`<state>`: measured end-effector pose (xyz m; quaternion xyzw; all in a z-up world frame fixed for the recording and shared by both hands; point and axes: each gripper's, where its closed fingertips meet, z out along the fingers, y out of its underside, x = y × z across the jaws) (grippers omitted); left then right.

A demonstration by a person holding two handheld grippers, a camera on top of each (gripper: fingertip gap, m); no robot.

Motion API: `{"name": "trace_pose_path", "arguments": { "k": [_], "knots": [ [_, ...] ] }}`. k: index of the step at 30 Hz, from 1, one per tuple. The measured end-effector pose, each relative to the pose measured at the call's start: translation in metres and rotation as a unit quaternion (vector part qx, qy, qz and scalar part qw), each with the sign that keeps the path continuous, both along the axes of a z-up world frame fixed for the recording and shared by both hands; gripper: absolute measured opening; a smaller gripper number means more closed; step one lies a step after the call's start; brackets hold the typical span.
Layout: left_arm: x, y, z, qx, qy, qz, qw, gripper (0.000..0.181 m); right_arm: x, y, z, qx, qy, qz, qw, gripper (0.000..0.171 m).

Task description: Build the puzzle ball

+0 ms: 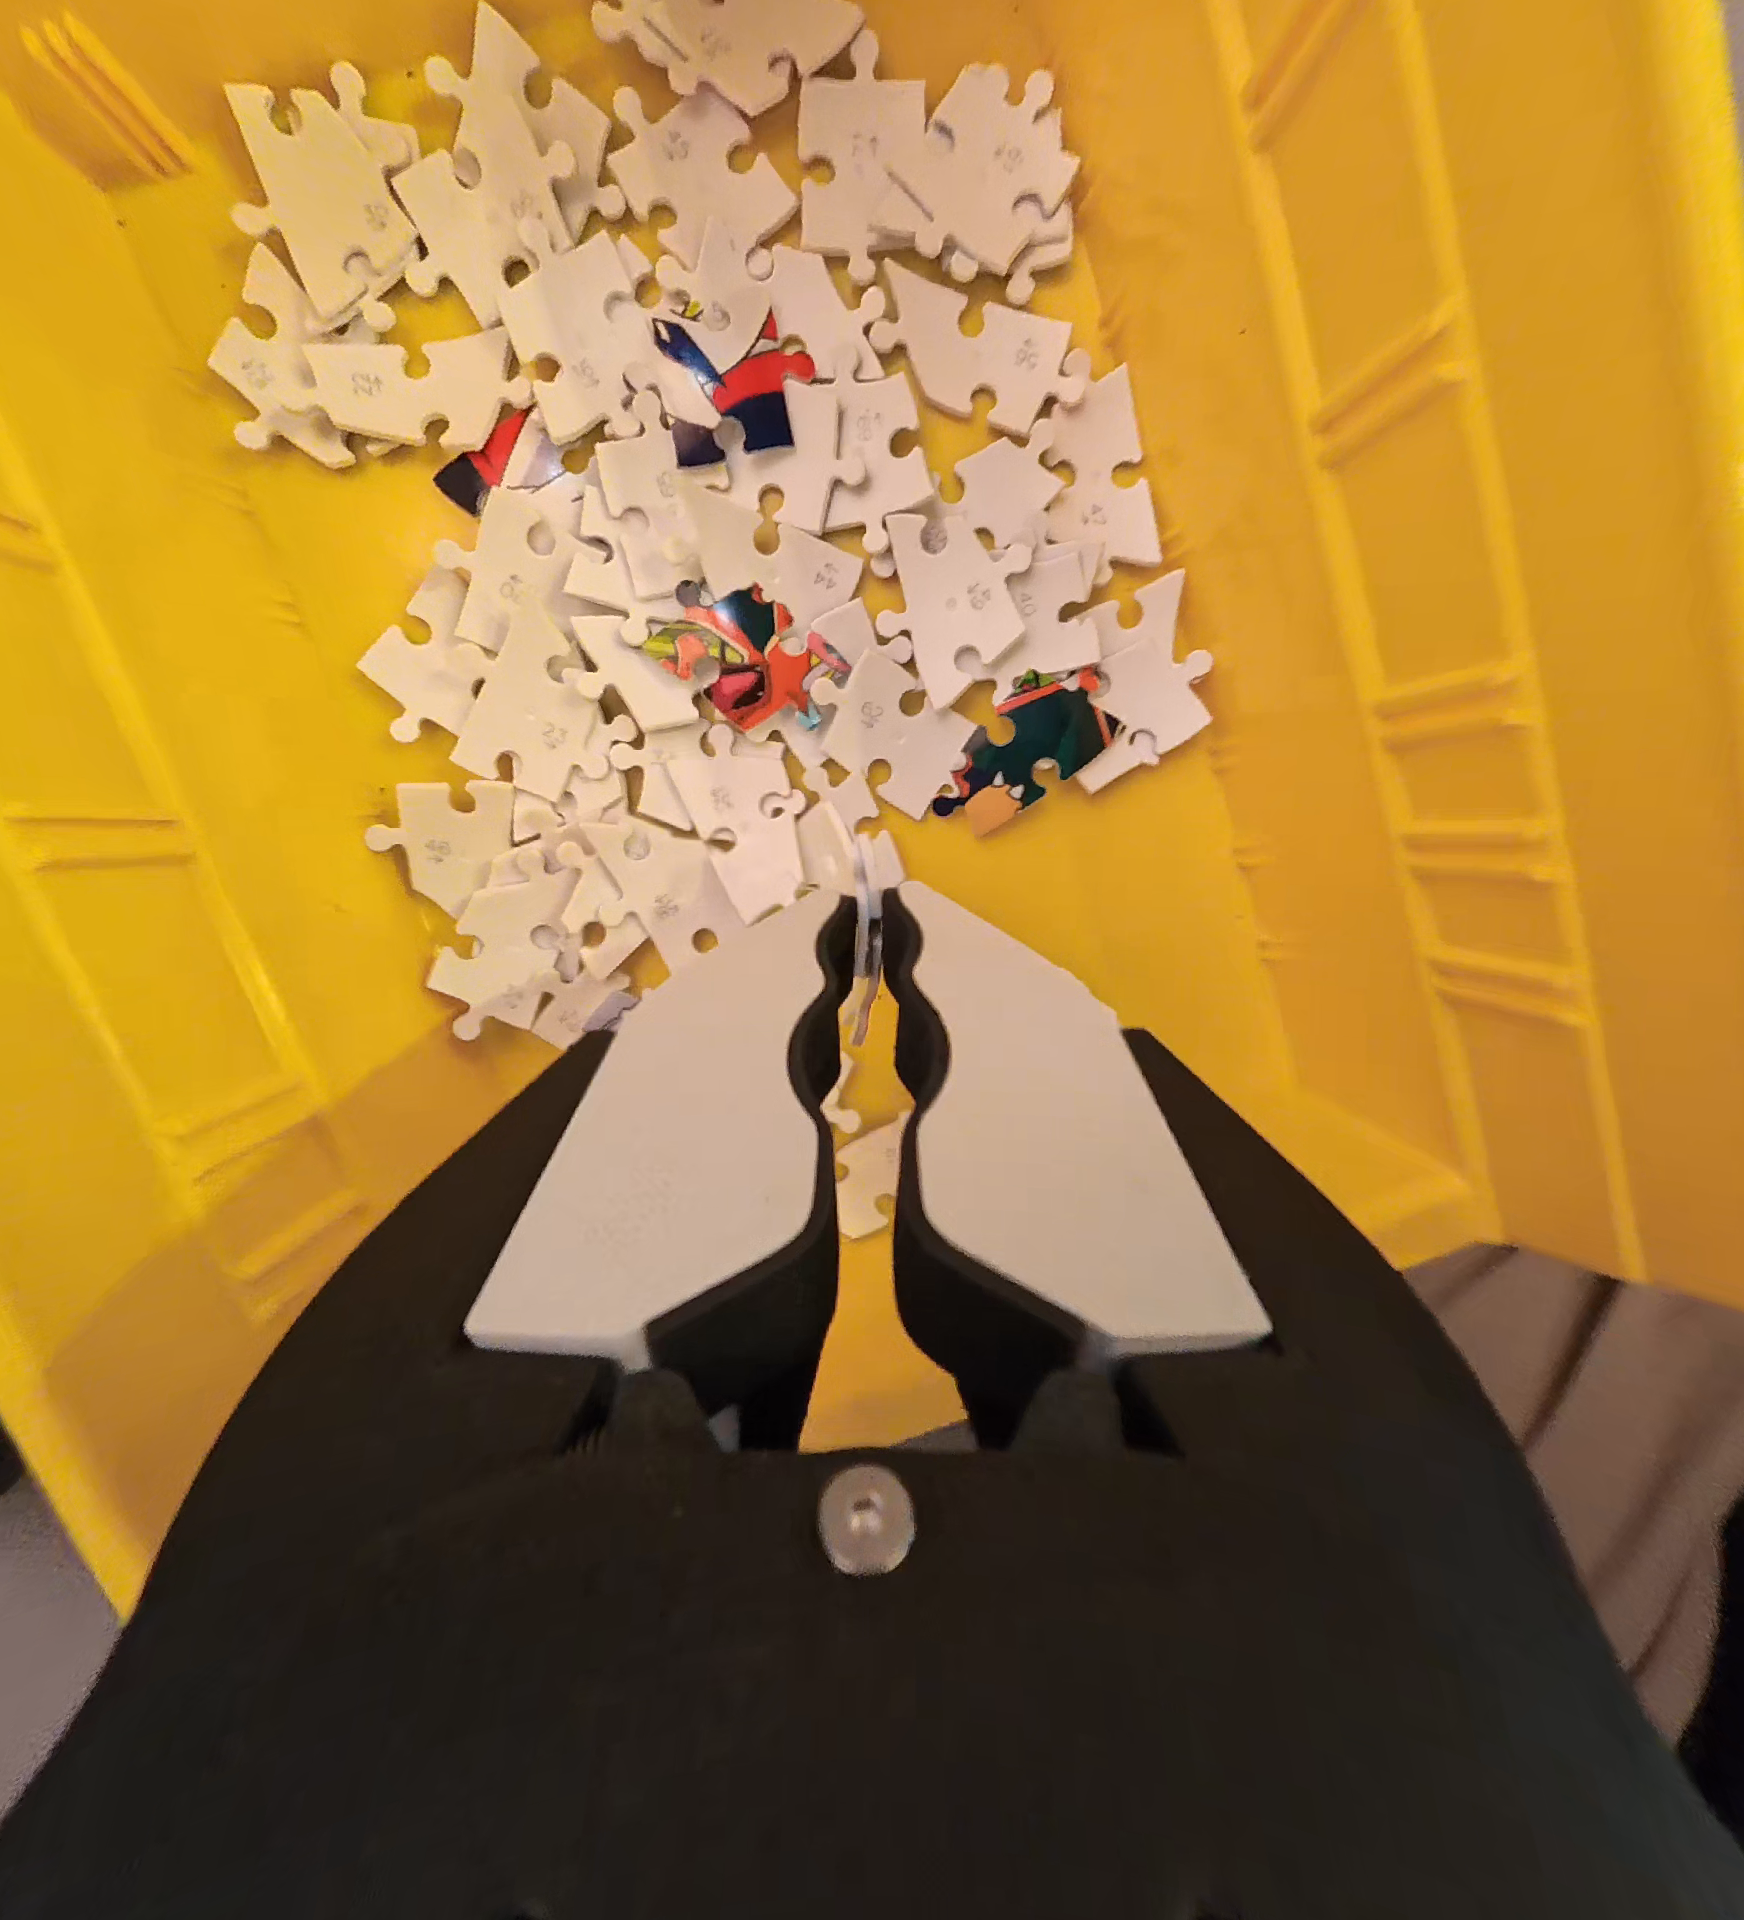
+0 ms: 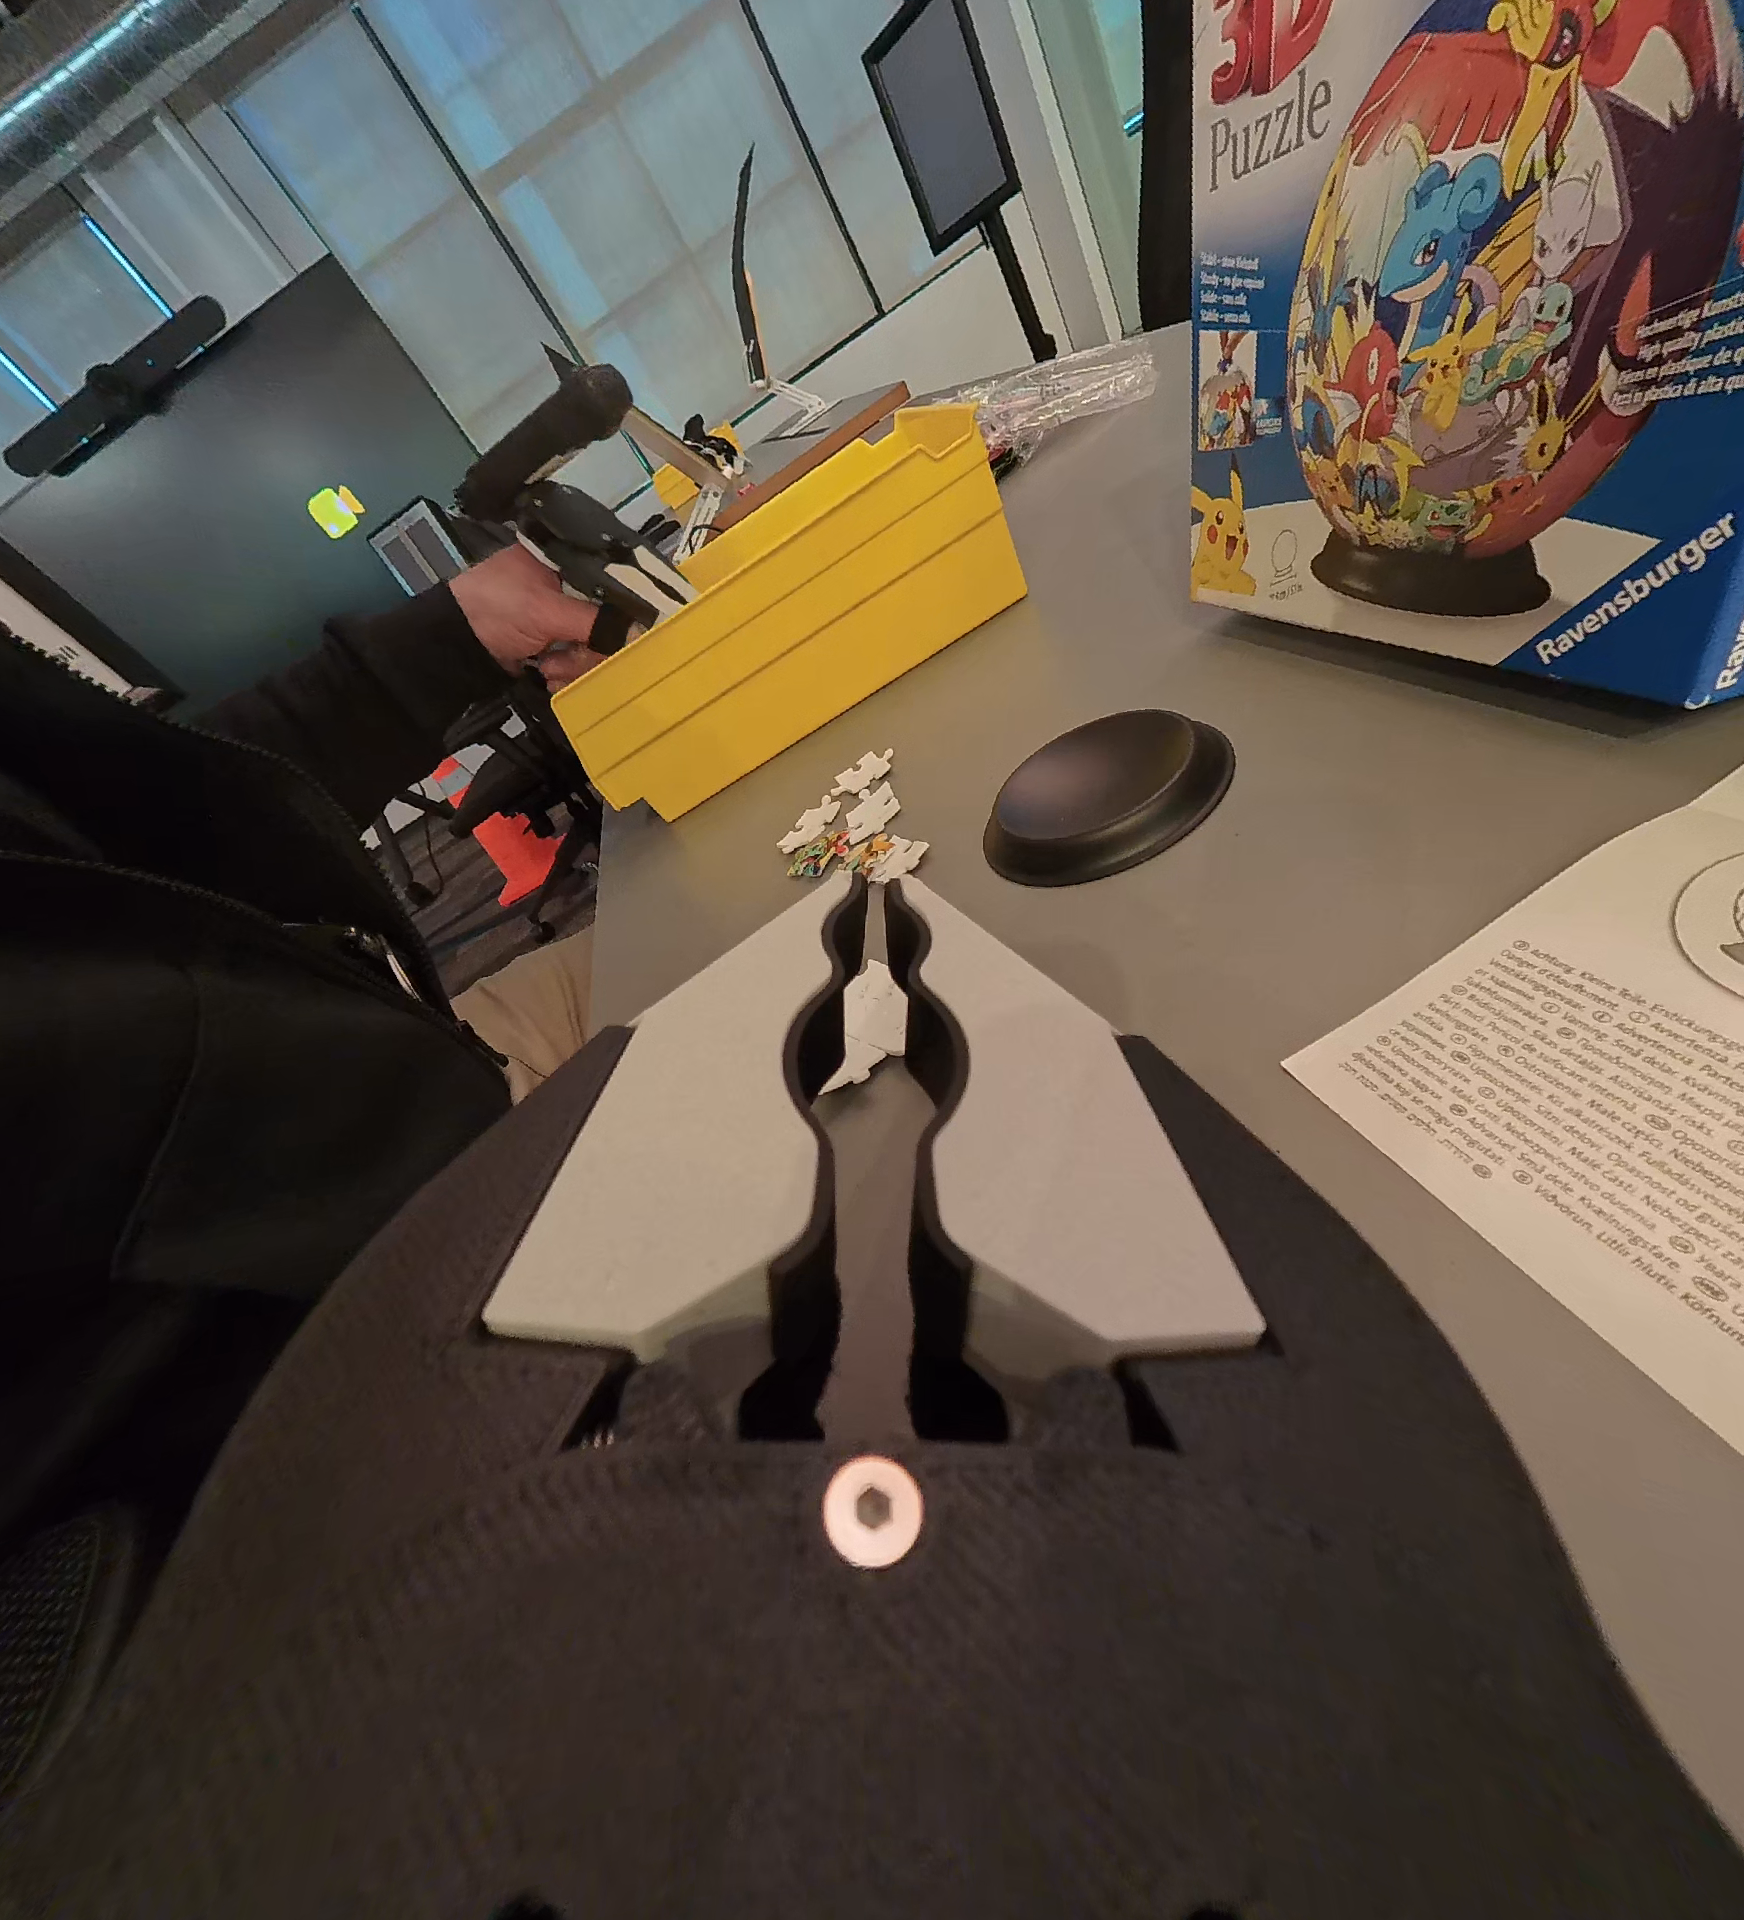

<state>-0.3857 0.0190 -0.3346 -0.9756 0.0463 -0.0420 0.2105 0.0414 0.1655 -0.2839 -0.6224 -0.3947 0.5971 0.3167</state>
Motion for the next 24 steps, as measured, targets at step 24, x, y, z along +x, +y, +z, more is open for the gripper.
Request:
{"name": "trace_pose_path", "arguments": {
  "k": [24],
  "knots": [
    [-0.031, -0.036, -0.002, -0.076, 0.061, 0.017, 0.995, 0.022, -0.002, 0.001, -0.004, -0.007, -0.014, -0.001, 1.0, 0.002]
  ]
}}
